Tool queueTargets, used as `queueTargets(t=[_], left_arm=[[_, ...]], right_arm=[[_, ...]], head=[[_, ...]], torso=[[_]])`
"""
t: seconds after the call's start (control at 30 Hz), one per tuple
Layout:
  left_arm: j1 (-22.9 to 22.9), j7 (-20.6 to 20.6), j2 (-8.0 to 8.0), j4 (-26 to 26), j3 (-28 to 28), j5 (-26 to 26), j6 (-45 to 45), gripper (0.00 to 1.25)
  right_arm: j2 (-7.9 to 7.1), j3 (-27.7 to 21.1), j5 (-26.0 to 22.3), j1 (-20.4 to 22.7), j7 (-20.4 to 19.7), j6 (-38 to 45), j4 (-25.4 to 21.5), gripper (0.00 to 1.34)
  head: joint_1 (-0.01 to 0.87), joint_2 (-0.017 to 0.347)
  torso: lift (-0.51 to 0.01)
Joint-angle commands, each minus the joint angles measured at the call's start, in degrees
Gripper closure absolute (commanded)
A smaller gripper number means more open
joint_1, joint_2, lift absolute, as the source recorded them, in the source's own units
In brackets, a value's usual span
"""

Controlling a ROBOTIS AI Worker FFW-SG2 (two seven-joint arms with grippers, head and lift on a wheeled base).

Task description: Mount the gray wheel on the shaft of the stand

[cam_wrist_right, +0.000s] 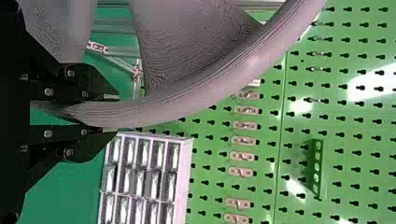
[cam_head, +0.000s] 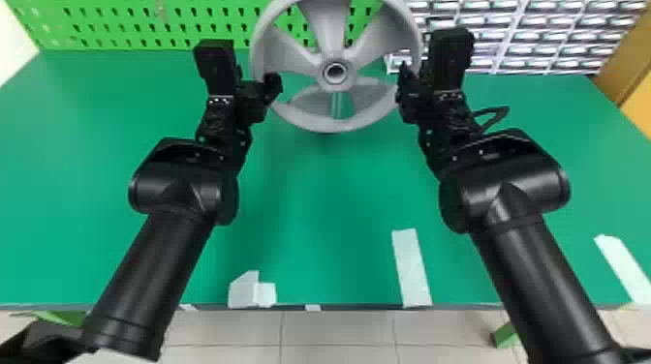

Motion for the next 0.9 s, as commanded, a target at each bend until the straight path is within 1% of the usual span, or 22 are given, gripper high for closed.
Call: queueTargets(t=[0.0,0.23,0.4,0.87], left_arm=[[-0.4,4.2,0.00,-0.5,0.0,0.0,2.6,0.62],[-0.9,4.7,-0.17,-0.6,0.0,0.1,4.8,0.61],[-1.1,5.2,-0.17,-0.5,0.1,0.0,5.9,0.60],[-1.1,5.4,-0.35,0.5,0.0,-0.5,4.3,0.58]], right_arm=[[0.09,0.2,0.2,-0.6,-1.0,1.5,0.1,1.18],[0.18,0.3,0.4,-1.6,-1.0,4.6,0.2,1.17],[0.35,0.5,0.5,-1.9,-1.0,5.0,0.7,1.17],[0.53,0.6,0.7,-2.0,-1.0,4.8,1.5,1.15]], head=[[0.865,0.052],[0.865,0.052],[0.865,0.052],[0.865,0.052]], torso=[[-0.101],[-0.101],[-0.101],[-0.101]])
